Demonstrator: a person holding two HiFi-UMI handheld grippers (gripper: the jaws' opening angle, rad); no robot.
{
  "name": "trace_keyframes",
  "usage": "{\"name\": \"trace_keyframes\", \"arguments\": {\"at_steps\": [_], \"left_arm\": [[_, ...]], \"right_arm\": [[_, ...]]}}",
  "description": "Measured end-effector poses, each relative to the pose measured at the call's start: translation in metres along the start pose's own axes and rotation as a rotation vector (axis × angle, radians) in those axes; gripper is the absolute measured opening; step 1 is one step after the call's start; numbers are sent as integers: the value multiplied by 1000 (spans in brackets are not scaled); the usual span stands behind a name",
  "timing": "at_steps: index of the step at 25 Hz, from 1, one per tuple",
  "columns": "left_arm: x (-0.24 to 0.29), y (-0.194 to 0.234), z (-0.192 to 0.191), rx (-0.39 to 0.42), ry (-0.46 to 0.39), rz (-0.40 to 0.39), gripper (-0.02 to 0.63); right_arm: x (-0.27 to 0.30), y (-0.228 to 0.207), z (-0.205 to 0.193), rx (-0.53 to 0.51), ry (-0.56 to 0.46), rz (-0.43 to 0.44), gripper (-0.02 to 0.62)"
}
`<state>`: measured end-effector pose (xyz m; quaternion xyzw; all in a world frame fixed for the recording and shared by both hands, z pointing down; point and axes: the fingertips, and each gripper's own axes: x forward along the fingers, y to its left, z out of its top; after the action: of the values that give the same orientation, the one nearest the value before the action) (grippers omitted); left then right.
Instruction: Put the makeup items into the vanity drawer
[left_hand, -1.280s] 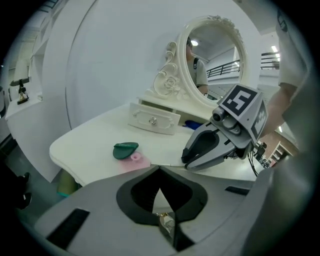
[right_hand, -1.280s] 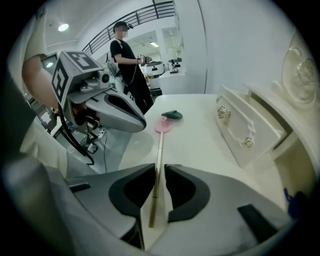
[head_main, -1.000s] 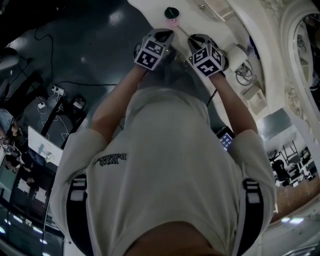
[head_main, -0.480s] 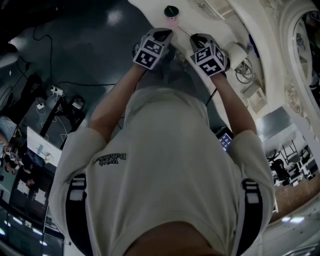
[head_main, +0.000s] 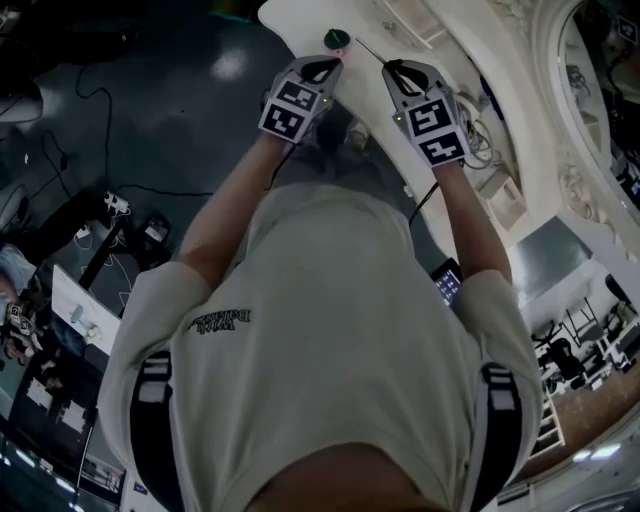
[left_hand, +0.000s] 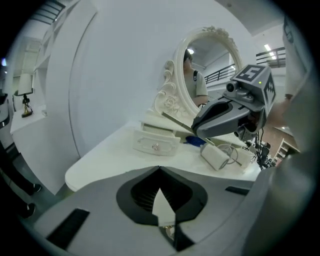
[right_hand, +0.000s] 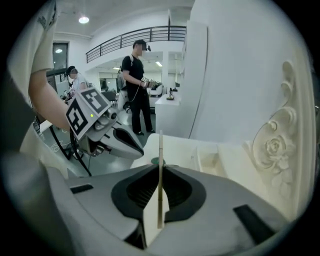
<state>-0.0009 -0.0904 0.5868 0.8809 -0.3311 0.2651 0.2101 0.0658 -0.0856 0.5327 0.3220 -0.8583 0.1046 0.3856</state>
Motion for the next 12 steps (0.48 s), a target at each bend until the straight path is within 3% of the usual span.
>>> {"name": "trace_keyframes", "arguments": {"at_steps": [6, 12], "left_arm": [[-31, 2, 71, 87, -127, -18, 14], [-75, 3, 144, 91, -269, 4, 14]], "right_arm": [[-50, -12, 76, -13, -176, -47, 31], [-108, -17, 131, -40, -342, -80, 31]]}}
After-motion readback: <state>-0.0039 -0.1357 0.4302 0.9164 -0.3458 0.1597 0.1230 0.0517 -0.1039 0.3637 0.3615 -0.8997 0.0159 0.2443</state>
